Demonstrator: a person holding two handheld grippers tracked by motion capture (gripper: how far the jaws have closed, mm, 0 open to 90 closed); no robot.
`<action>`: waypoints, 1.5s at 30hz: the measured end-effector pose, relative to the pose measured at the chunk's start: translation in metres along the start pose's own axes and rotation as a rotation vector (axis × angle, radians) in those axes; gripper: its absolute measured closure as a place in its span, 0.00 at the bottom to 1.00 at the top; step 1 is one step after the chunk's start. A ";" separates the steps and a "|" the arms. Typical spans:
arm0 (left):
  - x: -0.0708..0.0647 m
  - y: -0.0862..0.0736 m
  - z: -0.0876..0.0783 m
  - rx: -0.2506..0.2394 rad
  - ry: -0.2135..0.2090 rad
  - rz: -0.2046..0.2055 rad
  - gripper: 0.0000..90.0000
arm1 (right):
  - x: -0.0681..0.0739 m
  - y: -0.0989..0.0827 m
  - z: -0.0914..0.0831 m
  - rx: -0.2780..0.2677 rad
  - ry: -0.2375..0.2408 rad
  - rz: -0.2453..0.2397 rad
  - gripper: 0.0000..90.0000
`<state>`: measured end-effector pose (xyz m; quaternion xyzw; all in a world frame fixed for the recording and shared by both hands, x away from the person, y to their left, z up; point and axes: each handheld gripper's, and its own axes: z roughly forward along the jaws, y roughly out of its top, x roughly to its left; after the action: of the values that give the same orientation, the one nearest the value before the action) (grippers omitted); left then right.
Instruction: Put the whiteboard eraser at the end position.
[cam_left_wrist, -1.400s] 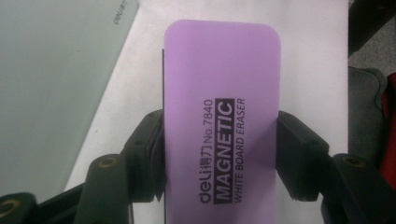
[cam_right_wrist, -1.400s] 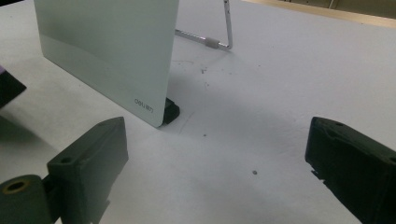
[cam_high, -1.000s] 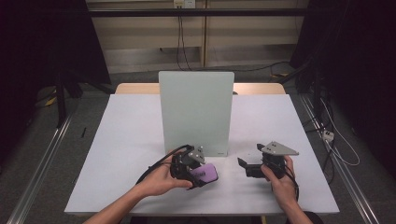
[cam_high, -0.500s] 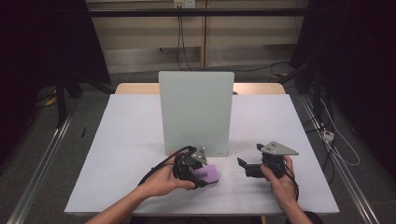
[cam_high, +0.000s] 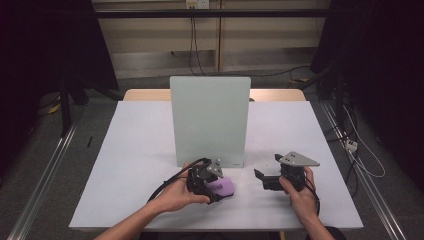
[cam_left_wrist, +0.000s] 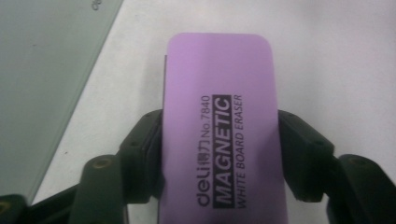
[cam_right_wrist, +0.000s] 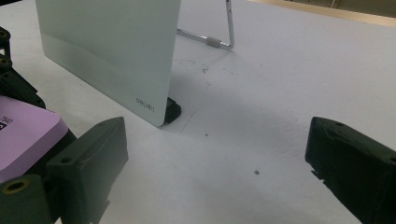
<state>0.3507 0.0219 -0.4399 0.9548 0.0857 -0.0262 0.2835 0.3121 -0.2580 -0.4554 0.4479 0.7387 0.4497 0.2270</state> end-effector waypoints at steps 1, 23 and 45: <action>0.000 0.000 0.000 0.000 0.003 0.002 0.39 | 0.000 0.000 0.000 -0.001 0.000 -0.001 0.06; 0.016 -0.008 -0.039 -0.205 0.119 -0.113 0.07 | 0.000 0.000 0.001 0.000 -0.003 0.002 0.06; 0.029 -0.075 -0.083 -0.402 0.371 -0.295 0.07 | 0.002 0.000 0.001 0.003 -0.007 0.000 0.06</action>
<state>0.3665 0.1336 -0.4132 0.8453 0.2774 0.1252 0.4391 0.3119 -0.2564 -0.4553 0.4498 0.7385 0.4470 0.2292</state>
